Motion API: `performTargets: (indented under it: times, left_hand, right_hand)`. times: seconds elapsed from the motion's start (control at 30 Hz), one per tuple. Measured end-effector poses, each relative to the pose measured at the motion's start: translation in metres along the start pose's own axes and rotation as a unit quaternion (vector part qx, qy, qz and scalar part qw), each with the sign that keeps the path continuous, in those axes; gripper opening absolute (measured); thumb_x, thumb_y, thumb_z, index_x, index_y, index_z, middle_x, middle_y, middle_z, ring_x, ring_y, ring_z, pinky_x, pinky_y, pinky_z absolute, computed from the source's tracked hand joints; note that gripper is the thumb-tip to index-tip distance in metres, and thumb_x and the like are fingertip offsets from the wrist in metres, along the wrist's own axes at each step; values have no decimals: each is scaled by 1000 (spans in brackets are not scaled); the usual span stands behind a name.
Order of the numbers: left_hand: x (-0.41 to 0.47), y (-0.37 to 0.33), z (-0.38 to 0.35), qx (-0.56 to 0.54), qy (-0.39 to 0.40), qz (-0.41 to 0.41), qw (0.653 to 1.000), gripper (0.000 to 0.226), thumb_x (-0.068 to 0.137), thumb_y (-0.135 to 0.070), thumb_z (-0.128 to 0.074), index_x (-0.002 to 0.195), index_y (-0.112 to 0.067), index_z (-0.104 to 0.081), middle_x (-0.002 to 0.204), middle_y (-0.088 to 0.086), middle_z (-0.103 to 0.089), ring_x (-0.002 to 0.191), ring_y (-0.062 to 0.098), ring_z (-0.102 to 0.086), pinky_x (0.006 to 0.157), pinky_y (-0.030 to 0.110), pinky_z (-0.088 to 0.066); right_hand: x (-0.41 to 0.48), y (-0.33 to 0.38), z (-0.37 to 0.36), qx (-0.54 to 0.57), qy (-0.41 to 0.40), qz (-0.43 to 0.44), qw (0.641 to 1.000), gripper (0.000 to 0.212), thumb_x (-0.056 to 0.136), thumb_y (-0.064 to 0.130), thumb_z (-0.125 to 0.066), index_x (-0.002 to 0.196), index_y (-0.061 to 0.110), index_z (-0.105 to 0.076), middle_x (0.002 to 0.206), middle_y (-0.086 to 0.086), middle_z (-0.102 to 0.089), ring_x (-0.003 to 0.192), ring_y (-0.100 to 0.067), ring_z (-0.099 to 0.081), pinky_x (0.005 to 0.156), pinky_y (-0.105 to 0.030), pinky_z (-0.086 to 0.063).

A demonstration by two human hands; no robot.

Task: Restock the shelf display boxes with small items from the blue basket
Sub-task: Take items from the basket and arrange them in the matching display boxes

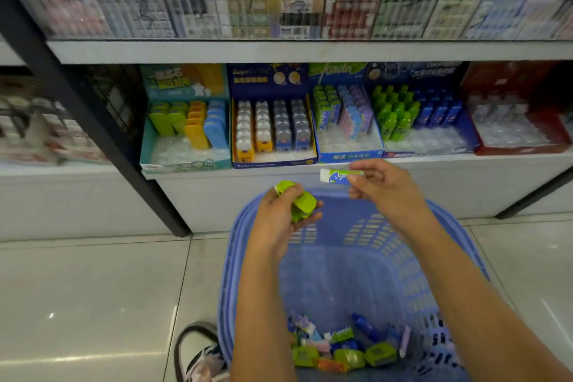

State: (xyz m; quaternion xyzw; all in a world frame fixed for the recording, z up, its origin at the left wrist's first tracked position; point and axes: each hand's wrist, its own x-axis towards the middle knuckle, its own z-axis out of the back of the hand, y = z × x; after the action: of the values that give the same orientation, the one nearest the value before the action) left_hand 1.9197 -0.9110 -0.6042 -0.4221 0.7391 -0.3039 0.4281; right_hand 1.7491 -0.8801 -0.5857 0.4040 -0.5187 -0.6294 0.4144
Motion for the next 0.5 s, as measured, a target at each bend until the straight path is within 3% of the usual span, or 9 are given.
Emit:
performTargets:
  times: [0.1,0.17,0.23,0.33,0.4,0.5]
  left_hand:
    - [0,-10,15,18,-31,-43,998,8,93,-10,-55,85,-12,-56,70,4,-64,63,18,-67,52,27,-55]
    - [1,-14,24,8,-40,-58,997,6,93,-12,-56,87,-13,-57,70,1,-65,67,19,-66,53,27,-55]
    - [2,-19,29,-22,-42,-60,997,8,93,-10,-54,87,-14,-58,66,-1,-66,71,22,-65,54,28,-55]
    - [4,-22,33,-54,-41,-47,997,13,93,-5,-51,92,-14,-60,71,2,-67,77,25,-65,59,31,-57]
    - [4,-23,34,-65,-33,-43,996,15,92,-2,-50,95,-13,-60,76,4,-68,80,26,-65,64,33,-59]
    - [5,-22,34,-60,-13,-55,997,14,93,-7,-53,101,-15,-61,77,1,-70,86,25,-66,71,33,-60]
  right_hand:
    - [19,26,-15,-55,-26,78,995,20,77,2,-74,84,19,-65,75,4,-66,62,0,-62,62,-12,-52]
    - [35,40,-29,-134,-19,129,982,19,78,9,-74,84,24,-64,79,8,-66,73,-6,-63,70,-15,-52]
    - [49,49,-44,-181,-5,161,970,15,81,12,-71,87,23,-63,83,10,-64,79,-12,-62,76,-18,-52]
    - [65,55,-58,-251,1,206,946,11,84,14,-68,93,19,-63,82,15,-59,78,-6,-58,72,-6,-48]
    - [75,60,-56,-271,-28,230,934,13,85,17,-68,98,17,-64,86,11,-60,78,-2,-57,71,-1,-44]
    - [89,67,-35,-270,-92,234,930,20,85,17,-68,103,13,-64,92,6,-61,80,-5,-57,74,-5,-46]
